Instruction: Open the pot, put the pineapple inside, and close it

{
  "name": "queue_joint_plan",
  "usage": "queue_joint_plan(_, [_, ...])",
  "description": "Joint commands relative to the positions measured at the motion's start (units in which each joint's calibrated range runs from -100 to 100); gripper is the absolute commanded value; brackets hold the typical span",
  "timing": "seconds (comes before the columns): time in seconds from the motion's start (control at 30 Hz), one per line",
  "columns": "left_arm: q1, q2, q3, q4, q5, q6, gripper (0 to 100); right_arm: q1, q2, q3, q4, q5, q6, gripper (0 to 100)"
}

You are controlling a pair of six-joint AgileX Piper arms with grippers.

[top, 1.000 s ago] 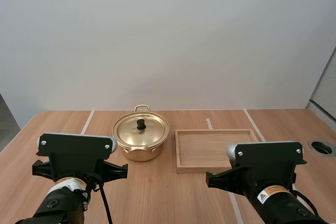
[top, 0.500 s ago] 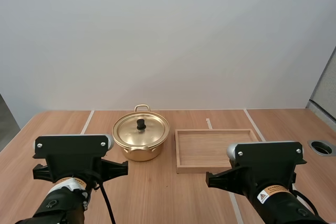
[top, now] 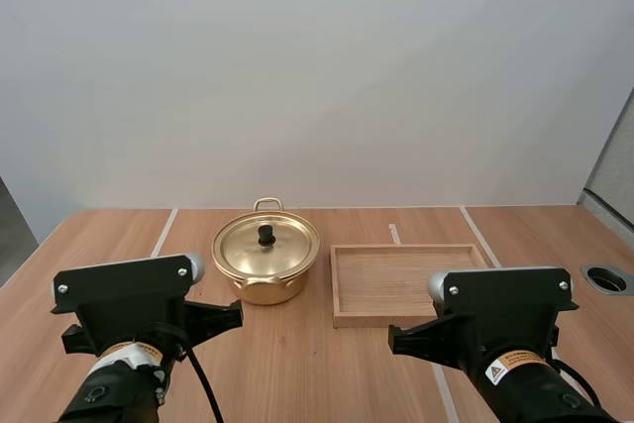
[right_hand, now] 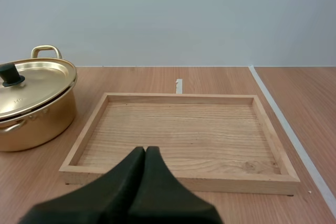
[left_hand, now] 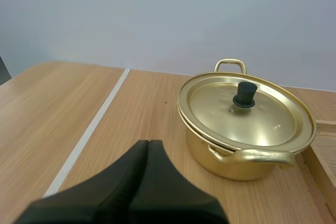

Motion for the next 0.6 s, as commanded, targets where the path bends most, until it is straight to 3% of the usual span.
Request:
queue_joint_plan(0.0, [-0.24,-4.07,0.00,-0.90,2.87,-0.22,0,0.09,-0.39,0.00,-0.35,-0.18,0.07,0])
queue_joint_plan(0.07, [-0.41,-6.79,0.00,-0.90,4.19,0.46,0,0.09,-0.39,0.00,-0.35,-0.18,0.07,0])
queue_joint_plan(0.27, [-2.75,-8.30,0.00,-0.66,6.18,1.92,0,0.09,-0.39,0.00,-0.35,-0.18,0.07,0])
queue_joint_plan(0.57, [-2.73,-8.30,0.00,-0.53,6.18,1.92,0,0.09,-0.39,0.00,-0.35,-0.18,0.07,0])
